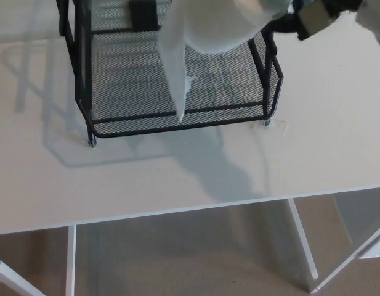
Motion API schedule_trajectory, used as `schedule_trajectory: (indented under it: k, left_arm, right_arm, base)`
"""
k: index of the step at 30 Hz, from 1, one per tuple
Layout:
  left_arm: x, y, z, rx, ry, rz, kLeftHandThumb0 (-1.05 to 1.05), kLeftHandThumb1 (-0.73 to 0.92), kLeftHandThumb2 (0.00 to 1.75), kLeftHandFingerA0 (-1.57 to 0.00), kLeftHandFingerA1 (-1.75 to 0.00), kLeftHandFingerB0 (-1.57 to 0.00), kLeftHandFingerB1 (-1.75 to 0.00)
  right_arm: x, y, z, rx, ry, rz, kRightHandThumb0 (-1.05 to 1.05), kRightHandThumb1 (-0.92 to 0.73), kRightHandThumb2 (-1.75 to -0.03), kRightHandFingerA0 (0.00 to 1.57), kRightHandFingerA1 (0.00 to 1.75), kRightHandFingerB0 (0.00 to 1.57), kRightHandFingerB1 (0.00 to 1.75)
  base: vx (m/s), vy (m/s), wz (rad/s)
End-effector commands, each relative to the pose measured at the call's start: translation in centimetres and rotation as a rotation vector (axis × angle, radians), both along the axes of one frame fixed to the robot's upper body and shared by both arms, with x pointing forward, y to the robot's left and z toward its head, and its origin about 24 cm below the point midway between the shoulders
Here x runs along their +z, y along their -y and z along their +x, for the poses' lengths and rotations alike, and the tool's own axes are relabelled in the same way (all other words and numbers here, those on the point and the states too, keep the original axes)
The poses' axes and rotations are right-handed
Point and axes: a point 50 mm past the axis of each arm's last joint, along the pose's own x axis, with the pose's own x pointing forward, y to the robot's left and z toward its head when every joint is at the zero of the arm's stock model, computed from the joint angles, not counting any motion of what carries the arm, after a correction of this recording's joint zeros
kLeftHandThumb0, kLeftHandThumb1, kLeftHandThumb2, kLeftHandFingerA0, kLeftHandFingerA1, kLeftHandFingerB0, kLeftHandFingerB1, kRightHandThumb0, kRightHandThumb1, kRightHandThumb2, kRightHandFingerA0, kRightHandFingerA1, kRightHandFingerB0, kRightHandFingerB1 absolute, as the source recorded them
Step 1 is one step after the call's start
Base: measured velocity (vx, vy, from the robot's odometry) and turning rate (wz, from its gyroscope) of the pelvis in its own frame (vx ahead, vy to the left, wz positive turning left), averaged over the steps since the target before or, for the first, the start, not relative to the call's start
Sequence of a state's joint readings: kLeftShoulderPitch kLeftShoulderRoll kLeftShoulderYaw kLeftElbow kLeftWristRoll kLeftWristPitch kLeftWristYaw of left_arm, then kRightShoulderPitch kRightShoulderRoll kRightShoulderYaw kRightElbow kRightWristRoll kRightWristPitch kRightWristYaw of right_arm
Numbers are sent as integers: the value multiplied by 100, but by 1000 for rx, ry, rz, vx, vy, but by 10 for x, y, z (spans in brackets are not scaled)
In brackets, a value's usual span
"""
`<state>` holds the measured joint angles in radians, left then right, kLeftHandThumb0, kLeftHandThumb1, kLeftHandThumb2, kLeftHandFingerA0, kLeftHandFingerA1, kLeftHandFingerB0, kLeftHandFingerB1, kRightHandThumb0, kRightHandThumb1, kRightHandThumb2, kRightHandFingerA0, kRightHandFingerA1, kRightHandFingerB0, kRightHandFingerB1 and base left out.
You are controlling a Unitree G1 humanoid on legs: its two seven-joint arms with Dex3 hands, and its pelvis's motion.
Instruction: The robot walks towards a desk on which a file tray is kept in the middle and a toilet paper roll is kept on its right. The robot uses its right hand to hook on finger in the gap of the roll and grabs it, lifts it and places it on the tray.
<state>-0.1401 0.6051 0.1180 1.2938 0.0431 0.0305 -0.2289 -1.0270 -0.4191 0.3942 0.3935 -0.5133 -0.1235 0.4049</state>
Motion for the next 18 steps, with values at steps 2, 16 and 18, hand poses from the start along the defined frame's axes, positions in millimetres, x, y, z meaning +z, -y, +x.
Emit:
schedule_trajectory:
  k: [2, 16, 18]
  left_arm:
    - [4, -2, 3, -43, 12, 20, -105, 71, 105, -78, -123, -43, -115]
    - [3, 0, 6, -21, 31, 0, -105, 68, 106, -75, -125, -42, -120]
    - [2, 1, 6, -55, 12, 17, -105, 70, 105, -76, -122, -44, -119]
  right_arm:
    - [-13, -15, 5, -23, -191, -249, -42, -49, -87, 91, 123, 82, 79]
    - [20, -37, 22, -76, -214, -300, -36, -61, -60, 74, 137, 82, 75]
    - [23, -40, 23, -76, -216, -302, -36, -62, -61, 74, 135, 81, 78]
  base:
    - [0, 0, 0]
    - [0, 0, 0]
    - [0, 0, 0]
